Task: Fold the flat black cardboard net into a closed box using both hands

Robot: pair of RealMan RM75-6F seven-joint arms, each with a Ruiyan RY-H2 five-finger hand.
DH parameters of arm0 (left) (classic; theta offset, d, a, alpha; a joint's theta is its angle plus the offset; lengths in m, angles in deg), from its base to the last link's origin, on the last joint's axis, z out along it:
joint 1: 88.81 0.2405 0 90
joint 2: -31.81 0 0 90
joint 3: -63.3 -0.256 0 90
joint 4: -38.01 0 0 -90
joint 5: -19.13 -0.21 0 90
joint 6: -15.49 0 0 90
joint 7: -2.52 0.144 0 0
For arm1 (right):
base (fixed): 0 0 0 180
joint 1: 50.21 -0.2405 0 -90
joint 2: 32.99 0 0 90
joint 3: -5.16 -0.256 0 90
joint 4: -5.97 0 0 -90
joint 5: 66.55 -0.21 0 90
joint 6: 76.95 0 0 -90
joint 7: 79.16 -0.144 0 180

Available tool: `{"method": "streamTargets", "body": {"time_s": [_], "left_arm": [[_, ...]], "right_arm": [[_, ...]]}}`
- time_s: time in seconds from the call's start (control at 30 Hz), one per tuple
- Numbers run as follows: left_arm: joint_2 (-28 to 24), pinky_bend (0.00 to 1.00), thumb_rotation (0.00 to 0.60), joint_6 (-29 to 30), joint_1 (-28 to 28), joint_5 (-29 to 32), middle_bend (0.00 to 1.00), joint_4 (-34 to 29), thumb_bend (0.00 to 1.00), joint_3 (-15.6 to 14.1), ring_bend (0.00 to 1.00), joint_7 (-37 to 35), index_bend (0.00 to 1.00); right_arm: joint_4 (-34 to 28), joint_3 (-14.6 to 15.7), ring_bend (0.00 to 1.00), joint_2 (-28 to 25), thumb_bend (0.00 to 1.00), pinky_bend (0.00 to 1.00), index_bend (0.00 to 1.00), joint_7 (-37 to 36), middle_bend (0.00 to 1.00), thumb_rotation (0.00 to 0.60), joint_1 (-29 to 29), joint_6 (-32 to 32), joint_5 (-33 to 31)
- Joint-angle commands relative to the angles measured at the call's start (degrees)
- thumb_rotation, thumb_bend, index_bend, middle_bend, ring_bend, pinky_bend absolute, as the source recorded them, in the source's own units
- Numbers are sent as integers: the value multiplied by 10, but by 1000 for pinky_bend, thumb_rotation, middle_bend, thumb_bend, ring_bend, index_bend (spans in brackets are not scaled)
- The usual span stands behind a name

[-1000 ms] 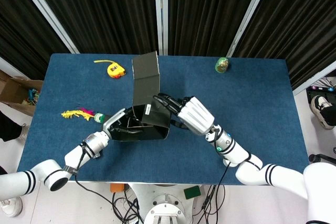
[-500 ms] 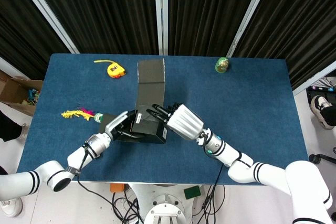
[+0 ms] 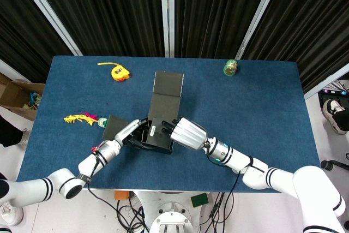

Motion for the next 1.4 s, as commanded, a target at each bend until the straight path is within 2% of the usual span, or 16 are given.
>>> {"method": "streamTargets", "body": {"time_s": [0.03,0.23,0.5,0.83,1.1,1.4], "left_arm": [[30,807,580,-2,1,7,289,28,31,-3,484,53,295],[57,807,578,-5,4,20,278,47,31,-2,483,119,283],[56,805,509,-23,5,41,252,37,23,3,484,158,205],[60,804,466,-21,12,43,227,35,22,4,484,205,138],[70,804,463,-11,16,40,216,39,18,4,484,251,119],[72,804,430,-11,21,42,201,35,2,4,482,272,100]], "right_arm": [[22,15,794,12,124,1000,589,2,456,600,-1,-8,6],[54,28,797,29,153,1000,585,-10,453,600,0,1,12],[77,41,797,38,176,1000,585,-17,452,600,-3,3,16],[79,58,797,32,176,1000,583,-23,448,600,4,8,18],[74,63,797,30,176,1000,581,-19,448,600,3,8,20],[65,73,798,24,176,1000,569,-9,444,600,6,7,24]]}}
